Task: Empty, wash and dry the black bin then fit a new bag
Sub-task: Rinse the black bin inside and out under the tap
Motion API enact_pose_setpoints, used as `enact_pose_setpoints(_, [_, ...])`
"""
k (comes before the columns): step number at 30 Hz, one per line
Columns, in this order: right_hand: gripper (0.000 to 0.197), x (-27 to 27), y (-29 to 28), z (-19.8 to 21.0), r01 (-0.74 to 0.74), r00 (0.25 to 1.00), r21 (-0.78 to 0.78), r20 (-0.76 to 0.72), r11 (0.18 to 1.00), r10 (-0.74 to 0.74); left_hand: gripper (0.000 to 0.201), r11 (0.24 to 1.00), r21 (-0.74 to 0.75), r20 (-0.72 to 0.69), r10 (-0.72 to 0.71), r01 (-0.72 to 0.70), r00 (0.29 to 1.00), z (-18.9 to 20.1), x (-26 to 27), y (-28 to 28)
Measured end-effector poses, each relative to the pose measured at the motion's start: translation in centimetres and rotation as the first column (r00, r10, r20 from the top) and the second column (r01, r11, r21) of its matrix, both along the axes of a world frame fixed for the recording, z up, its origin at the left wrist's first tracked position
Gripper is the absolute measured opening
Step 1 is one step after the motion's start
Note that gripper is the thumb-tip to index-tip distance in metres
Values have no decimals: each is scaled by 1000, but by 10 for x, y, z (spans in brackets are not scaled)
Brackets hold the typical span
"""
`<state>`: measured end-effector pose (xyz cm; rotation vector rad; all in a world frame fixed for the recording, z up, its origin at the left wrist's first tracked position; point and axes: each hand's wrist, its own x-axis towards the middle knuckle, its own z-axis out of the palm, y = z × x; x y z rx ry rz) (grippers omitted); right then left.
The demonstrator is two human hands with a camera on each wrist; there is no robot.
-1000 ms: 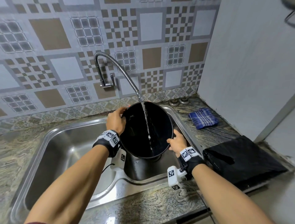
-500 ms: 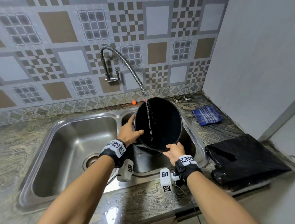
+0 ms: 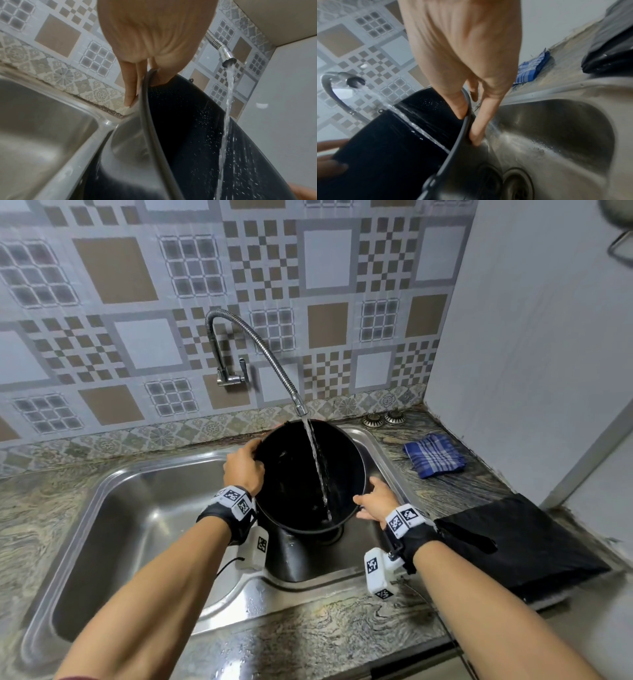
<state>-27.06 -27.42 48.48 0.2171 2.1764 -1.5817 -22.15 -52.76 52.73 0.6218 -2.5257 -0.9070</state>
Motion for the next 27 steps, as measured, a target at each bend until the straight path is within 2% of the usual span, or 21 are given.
enact_pose_setpoints(6, [39,-2,-10,-14,-30,999,-13,-9,999,30,55,989,-113,-28,-96,92,995,12,-18,-10])
enact_pose_setpoints(11, [35,2,-13,-37,123,991,-168,69,978,-113,38,991,5,-107,-132,133,985,11,-26,-6])
enact_pose_setpoints(14, [58,-9,-22,-64,208,975,-262,129,943,-179,49,993,30,-70,-114,116,991,4,-19,-4])
enact_pose_setpoints(16, [55,-10,-30,-70,258,965,-315,134,913,-227,58,995,67,-3,-76,76,997,-6,-9,-3])
enact_pose_setpoints(19, [43,9,-40,-45,289,957,-368,141,884,-254,62,987,157,73,-36,24,997,-24,10,2])
enact_pose_setpoints(23, [39,21,-41,-30,233,969,-361,163,903,-185,69,960,279,3,-12,10,1000,-39,29,10])
enact_pose_setpoints(26, [27,22,-31,-22,100,989,-208,127,973,-75,67,951,308,-48,47,-30,998,-41,28,3])
enact_pose_setpoints(27, [29,20,-27,-21,75,994,-157,92,985,-61,66,955,295,-53,58,-40,997,-40,28,2])
